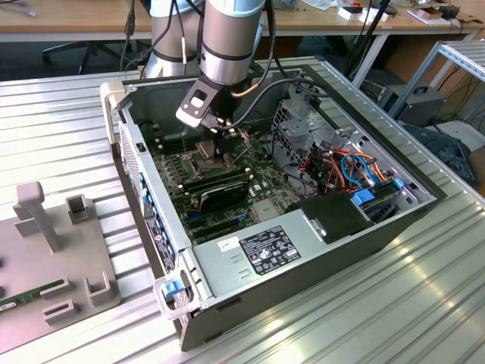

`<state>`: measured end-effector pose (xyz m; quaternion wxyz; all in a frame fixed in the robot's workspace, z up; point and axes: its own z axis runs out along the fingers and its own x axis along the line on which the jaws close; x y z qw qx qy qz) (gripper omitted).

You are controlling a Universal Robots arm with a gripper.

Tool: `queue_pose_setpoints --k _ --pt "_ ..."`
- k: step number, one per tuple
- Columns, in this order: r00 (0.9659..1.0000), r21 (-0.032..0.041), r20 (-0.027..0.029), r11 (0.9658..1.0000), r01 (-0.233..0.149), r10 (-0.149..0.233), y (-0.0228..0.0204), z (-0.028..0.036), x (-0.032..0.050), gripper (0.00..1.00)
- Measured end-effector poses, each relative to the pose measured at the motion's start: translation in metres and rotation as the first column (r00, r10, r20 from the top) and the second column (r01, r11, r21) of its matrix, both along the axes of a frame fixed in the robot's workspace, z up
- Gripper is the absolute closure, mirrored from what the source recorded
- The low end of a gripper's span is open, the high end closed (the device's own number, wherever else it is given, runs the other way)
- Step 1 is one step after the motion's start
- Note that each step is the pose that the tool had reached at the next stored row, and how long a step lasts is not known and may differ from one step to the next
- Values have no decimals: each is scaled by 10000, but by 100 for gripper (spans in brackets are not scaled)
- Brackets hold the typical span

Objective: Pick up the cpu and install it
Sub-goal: 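Place the cpu into insertion slot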

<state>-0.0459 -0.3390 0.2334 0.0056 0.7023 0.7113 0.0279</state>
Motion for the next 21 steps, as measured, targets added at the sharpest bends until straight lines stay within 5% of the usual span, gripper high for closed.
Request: queue_pose_setpoints --k 9,21 --pt "9997 -1 0 9997 -225 225 -4 -138 -3 46" --pt "9997 -3 -2 9997 -243 243 -6 -241 -3 46"
